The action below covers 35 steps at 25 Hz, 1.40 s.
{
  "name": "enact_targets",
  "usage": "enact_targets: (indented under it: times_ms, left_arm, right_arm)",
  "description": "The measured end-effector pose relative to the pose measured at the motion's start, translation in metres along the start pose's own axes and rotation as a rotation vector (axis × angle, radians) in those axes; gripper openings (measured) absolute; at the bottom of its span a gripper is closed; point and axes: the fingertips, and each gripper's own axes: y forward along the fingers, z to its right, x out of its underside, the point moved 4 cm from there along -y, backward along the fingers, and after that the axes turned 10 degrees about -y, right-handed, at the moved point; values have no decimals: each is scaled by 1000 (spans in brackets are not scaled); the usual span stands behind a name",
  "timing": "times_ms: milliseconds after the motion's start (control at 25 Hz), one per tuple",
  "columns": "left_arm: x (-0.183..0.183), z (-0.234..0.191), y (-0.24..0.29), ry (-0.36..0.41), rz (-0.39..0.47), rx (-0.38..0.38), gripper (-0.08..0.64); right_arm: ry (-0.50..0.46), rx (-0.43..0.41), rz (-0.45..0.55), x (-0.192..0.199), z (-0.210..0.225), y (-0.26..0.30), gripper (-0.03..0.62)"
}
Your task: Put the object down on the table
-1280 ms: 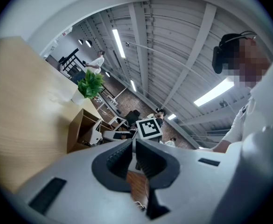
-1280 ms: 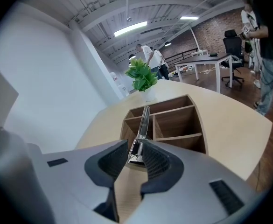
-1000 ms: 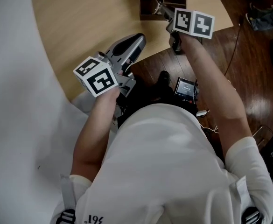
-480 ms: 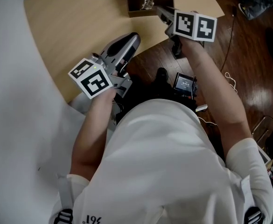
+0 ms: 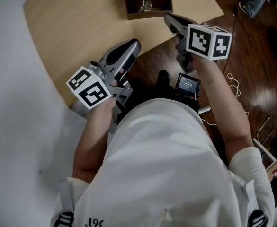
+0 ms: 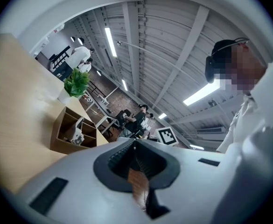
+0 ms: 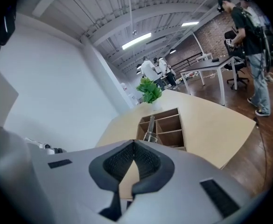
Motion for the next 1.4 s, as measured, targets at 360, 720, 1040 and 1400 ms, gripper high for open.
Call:
enact_targets:
  times_ms: [360,720,1040,1400]
  left_arm:
    - [5,43,-20,39,16,9,5]
    - [11,39,-32,33,8,5,3]
    - [22,40,-36,21,-8,-7,3]
    - [18,51,-29,43,-15,42,3]
  right_arm:
    - [-33,-68,45,-4,-32,-53,3]
    - [-75,-84,57,4,-35,-82,3]
    - [-67,-89,81,6,-37,-103,3]
    - [-92,-105,119,-6,-47,-118,3]
